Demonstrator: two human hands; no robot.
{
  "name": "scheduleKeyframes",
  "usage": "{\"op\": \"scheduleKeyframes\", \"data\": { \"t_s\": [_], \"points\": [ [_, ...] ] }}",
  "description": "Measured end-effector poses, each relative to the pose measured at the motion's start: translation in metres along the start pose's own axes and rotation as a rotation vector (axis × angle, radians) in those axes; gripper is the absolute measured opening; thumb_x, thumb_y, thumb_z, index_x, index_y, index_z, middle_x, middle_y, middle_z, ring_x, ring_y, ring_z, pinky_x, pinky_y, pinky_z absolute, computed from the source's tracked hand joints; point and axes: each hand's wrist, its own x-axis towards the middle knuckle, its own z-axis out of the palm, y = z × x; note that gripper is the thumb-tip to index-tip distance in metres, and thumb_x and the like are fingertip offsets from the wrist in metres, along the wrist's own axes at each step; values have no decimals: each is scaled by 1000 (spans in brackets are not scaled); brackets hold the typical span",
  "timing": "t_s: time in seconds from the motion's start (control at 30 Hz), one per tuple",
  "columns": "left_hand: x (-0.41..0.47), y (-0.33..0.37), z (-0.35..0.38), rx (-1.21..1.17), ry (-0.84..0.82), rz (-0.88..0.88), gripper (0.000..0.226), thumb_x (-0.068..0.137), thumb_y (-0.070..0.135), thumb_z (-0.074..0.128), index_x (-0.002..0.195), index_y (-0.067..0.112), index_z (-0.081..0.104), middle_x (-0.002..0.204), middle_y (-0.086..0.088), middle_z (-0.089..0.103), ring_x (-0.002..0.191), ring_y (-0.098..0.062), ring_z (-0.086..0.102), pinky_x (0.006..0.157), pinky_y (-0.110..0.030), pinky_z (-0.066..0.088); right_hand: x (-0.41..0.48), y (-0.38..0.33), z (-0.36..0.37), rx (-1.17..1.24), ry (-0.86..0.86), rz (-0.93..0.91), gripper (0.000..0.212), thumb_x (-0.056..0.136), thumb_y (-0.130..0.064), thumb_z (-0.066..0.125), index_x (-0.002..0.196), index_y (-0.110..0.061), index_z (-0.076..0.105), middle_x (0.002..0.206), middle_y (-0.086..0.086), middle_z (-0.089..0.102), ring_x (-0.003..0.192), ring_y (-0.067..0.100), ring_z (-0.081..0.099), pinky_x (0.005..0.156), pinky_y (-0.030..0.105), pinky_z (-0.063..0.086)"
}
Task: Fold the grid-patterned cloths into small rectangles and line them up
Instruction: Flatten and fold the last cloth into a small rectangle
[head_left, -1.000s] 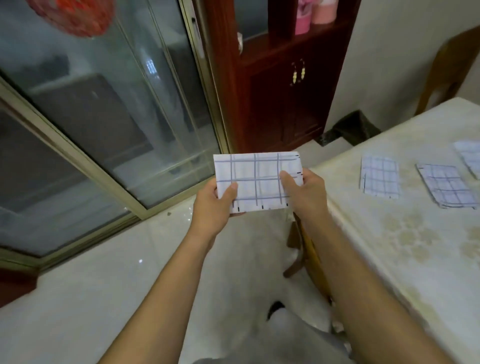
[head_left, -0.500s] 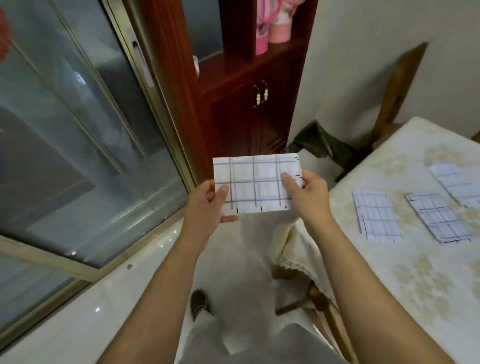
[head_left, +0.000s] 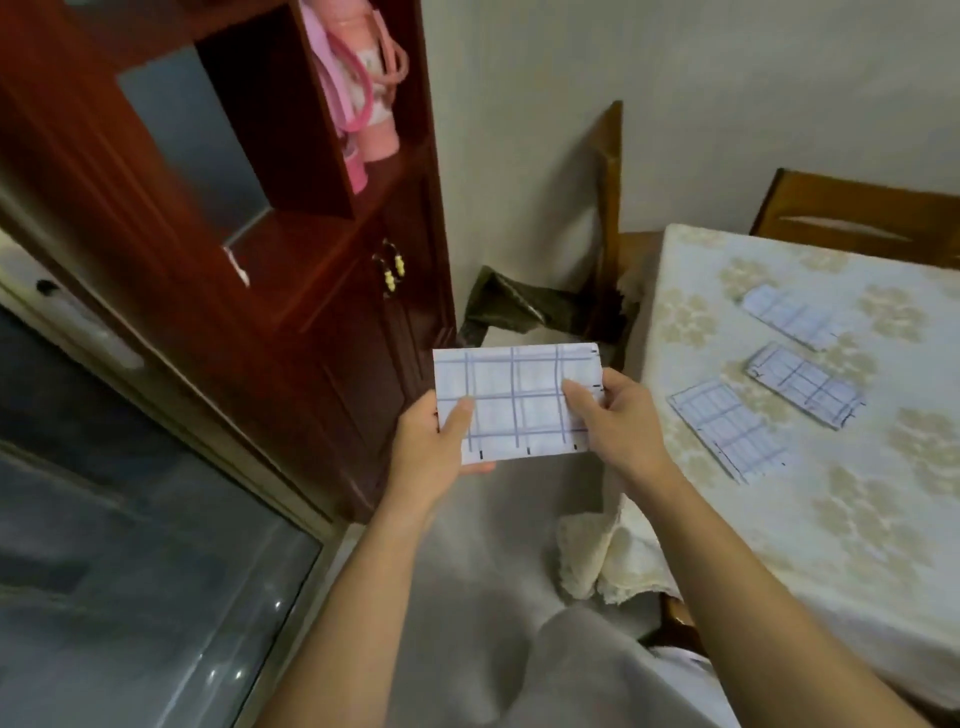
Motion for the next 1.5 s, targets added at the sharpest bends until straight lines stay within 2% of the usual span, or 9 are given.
{"op": "scheduleKeyframes", "data": {
  "t_s": [0.13,0.27,0.47,0.6,0.93,1.07,1.23,1.33,1.5],
  "points": [
    [60,9,18,55,-111,10,25,105,19,52,128,17,61,116,-2,71,101,-21,71,62,-36,62,41,3,-4,28,104,53,24,95,-32,64,114,-19,70,100,-6,75,89,11,72,80,39,62],
    [125,16,31,105,-167,-26,23,106,18,50,125,17,62,114,-3,72,100,-22,71,63,-37,63,104,10,5,53,142,54,16,96,-31,63,108,-23,70,96,-11,74,85,6,71,74,25,61],
    [235,57,39,221,-119,-26,18,104,19,52,116,16,66,110,-8,74,97,-23,73,72,-49,63,216,-4,35,117,91,44,16,97,-29,61,108,-19,68,103,-5,73,94,9,69,79,28,59],
    [297,79,71,190,-146,-11,17,105,18,51,112,21,66,108,-3,74,96,-20,73,71,-46,63,278,-13,25,156,126,55,16,96,-27,63,108,-18,69,102,-3,74,92,10,70,78,28,58],
    [424,74,191,280,-480,-25,26,105,25,52,127,17,61,116,-6,71,101,-24,71,66,-42,64,352,40,-35,116,445,258,14,95,-19,65,84,-12,69,70,-8,68,58,-3,61,55,12,44],
    [480,84,251,301,-667,-25,21,103,25,55,123,24,61,115,-1,69,102,-22,69,68,-45,64,399,43,-63,29,653,277,14,94,-24,65,86,-14,71,79,0,71,71,11,63,64,29,50],
    [535,106,305,354,-910,-62,30,103,24,55,133,24,56,121,1,65,105,-22,66,65,-38,64,449,23,-70,-77,754,325,14,97,-23,60,106,-14,65,98,-2,66,90,15,63,72,29,54],
    [565,109,335,369,-994,-42,26,103,23,57,128,25,57,116,3,66,99,-19,67,63,-36,63,466,23,-69,-44,854,368,17,96,-21,62,111,-13,64,103,0,65,91,13,61,73,27,52],
    [586,93,382,427,-1179,-134,15,102,17,57,114,25,63,114,-5,70,99,-24,70,65,-40,63,464,57,-78,-66,947,501,7,92,-21,67,99,-20,67,94,-5,70,86,11,66,74,33,56]
  ]
}}
